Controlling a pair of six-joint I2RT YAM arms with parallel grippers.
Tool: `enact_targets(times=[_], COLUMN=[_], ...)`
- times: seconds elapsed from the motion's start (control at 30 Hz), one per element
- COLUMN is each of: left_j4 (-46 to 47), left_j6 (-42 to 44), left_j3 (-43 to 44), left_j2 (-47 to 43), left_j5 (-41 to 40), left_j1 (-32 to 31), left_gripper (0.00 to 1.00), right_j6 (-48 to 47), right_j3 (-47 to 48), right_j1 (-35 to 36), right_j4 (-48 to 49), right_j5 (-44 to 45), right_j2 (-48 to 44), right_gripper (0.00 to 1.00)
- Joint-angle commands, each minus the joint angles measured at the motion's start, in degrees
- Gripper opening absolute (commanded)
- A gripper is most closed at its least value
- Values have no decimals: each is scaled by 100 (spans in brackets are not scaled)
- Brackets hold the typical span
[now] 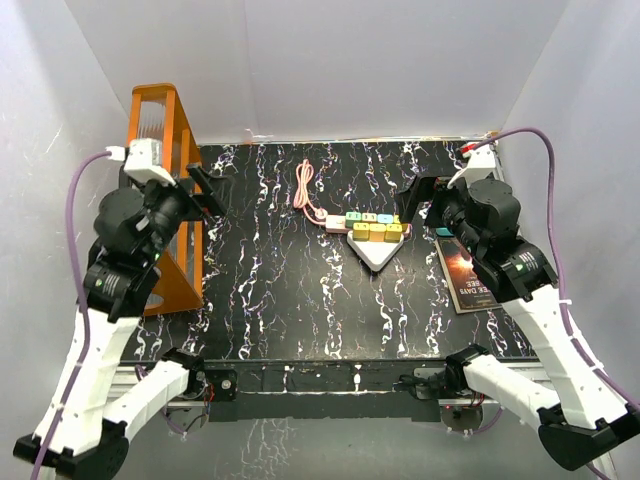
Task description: Pull the plug off the socket
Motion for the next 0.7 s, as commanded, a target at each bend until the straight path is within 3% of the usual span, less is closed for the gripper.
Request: enact_targets(times=[0.0, 0.33, 0.67], left_j4=[547, 1021, 1275], left_j6=[-80, -318, -959], left_j3=[121, 14, -746], left_j2=[508, 1615, 1915], left_j5=[791, 1520, 1848], left_j1=[17, -437, -1148], left_gripper=[98, 98, 98], right_j6=[75, 57, 149], right_j3=[194, -98, -1078], right_j1=[-58, -117, -143], right_j4=[-5, 38, 808], right_j5=[160, 206, 115], right_j2=[68, 283, 856], right_gripper=[98, 98, 98])
